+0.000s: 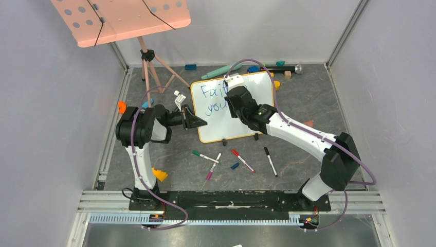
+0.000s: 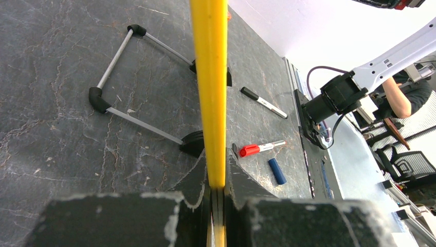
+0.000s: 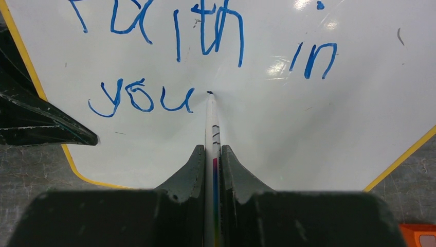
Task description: Write a sentence on the whiteboard
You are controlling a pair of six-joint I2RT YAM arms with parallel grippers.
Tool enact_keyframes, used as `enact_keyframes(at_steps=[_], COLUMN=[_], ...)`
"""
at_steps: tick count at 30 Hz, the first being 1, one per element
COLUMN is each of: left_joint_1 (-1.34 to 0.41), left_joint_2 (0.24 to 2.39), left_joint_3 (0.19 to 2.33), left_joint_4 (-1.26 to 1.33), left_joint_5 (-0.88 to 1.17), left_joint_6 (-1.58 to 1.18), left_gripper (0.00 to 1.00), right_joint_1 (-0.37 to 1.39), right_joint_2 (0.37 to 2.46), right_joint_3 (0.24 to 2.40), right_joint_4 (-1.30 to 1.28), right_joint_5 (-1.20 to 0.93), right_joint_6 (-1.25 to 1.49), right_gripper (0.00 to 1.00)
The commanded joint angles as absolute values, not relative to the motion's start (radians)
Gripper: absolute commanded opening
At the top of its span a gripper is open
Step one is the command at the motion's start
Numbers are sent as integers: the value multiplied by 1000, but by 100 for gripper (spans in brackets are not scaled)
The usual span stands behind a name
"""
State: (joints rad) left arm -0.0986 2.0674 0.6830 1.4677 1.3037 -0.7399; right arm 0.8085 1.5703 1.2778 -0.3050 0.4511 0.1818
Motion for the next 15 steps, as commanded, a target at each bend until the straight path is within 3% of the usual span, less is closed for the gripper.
enact_keyframes(at_steps=[1,15], left_joint_1=[-107,-108], left_joint_2=[2047,2046], left_joint_3=[682,681], left_joint_4=[1557,1557], left_joint_5=[1363,1363], left_joint_6=[-636,-637], left_gripper=[2,2], right_joint_1=[790,779], right_joint_2=[1554,1534], right_joint_3=[1298,1247], right_joint_4=[-289,-282], right_joint_5=[487,434], right_joint_6=[172,181], right_gripper=[0,0])
